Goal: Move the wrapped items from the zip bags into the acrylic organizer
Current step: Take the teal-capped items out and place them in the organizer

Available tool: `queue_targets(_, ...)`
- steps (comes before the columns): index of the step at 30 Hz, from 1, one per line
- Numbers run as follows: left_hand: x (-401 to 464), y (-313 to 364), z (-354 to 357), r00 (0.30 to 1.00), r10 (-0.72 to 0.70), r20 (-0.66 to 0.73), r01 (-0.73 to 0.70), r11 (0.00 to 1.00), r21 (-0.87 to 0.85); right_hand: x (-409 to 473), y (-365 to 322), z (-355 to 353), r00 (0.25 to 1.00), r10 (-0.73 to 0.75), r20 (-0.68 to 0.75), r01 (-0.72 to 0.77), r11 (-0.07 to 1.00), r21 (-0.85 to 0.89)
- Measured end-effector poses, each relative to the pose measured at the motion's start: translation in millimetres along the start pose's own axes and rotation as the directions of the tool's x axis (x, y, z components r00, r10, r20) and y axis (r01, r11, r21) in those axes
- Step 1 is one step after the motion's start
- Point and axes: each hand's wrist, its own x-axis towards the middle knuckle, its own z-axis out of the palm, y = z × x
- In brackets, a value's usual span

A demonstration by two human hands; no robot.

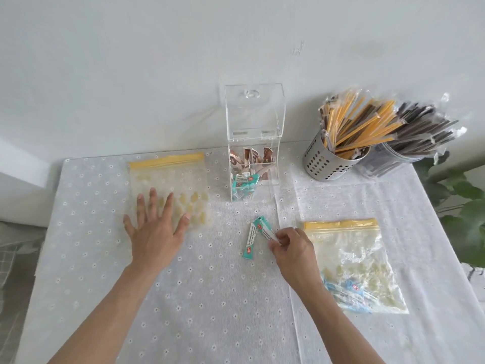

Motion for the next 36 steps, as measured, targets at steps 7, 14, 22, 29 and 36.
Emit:
queue_targets(7,-6.8,7.4,-7.4,0.996,-0.011,0.086,0.011,1.0,0.001,3.4,-10.1,-7.4,0.999,-0.034,-0.007,0.034,0.998,-0.05)
queue_targets(14,-5.0,-4.8,-1.0,0.985,0.059,0.159,-0.07,0.996,0.063,-3.2,-30.1,-38.6,0.988,-0.149,-0.044,0.154,0.978,0.138)
queue_targets(22,-6.4,-9.2,-2.8,0.979,0.094,0.18,-0.104,0.993,0.046,8.2,-117.4,-104.4,0.949,-0.297,-0.105,0.315,0.913,0.261)
queue_targets(29,-5.0,-10.3,-1.6,0.978,0.098,0.182,-0.109,0.993,0.054,67.4,-152.2,-96.6,0.899,-0.433,-0.064,0.432,0.901,-0.018)
queue_targets(36,-5.9,-12.9,-1.3,0.979,0.107,0.175,-0.118,0.992,0.05,90.9,-148.7,-69.3,0.868,-0.497,0.017,0.493,0.854,-0.168)
